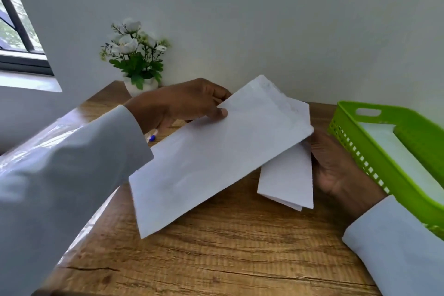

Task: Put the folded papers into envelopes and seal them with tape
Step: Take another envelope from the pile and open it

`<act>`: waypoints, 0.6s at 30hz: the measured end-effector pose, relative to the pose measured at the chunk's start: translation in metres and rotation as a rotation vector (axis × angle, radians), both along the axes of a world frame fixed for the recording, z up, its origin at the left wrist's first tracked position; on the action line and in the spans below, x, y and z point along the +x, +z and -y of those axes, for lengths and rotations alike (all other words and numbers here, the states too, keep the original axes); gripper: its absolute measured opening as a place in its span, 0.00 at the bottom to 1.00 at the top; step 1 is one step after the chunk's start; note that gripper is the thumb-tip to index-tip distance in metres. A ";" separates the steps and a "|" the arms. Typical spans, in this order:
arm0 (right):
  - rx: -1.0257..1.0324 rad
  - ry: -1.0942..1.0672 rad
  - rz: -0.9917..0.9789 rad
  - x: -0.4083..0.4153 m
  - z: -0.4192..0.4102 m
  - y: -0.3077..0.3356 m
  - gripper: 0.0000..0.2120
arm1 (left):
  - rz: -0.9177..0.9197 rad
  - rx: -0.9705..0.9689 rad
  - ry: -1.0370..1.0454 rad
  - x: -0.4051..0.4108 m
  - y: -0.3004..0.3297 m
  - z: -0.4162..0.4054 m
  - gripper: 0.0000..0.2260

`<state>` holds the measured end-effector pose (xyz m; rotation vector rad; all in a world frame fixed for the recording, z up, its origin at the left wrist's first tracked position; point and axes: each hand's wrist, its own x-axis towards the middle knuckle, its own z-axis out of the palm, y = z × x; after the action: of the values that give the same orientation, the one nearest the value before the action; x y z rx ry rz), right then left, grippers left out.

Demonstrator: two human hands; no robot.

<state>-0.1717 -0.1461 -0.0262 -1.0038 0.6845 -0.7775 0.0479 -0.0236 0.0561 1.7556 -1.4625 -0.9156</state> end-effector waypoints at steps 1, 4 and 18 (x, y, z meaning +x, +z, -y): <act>0.010 0.013 0.020 -0.001 0.001 -0.001 0.16 | 0.045 -0.005 -0.032 -0.002 0.006 0.000 0.13; 0.000 0.056 0.031 -0.002 0.004 -0.001 0.17 | 0.236 0.006 -0.129 -0.003 0.027 0.000 0.11; -0.019 0.002 -0.102 0.005 -0.008 -0.006 0.17 | 0.459 -0.220 0.078 -0.009 -0.059 0.029 0.30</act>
<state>-0.1670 -0.1386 -0.0317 -1.0667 0.7653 -0.7361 0.0391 -0.0521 -0.0030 1.9153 -1.6867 -0.3025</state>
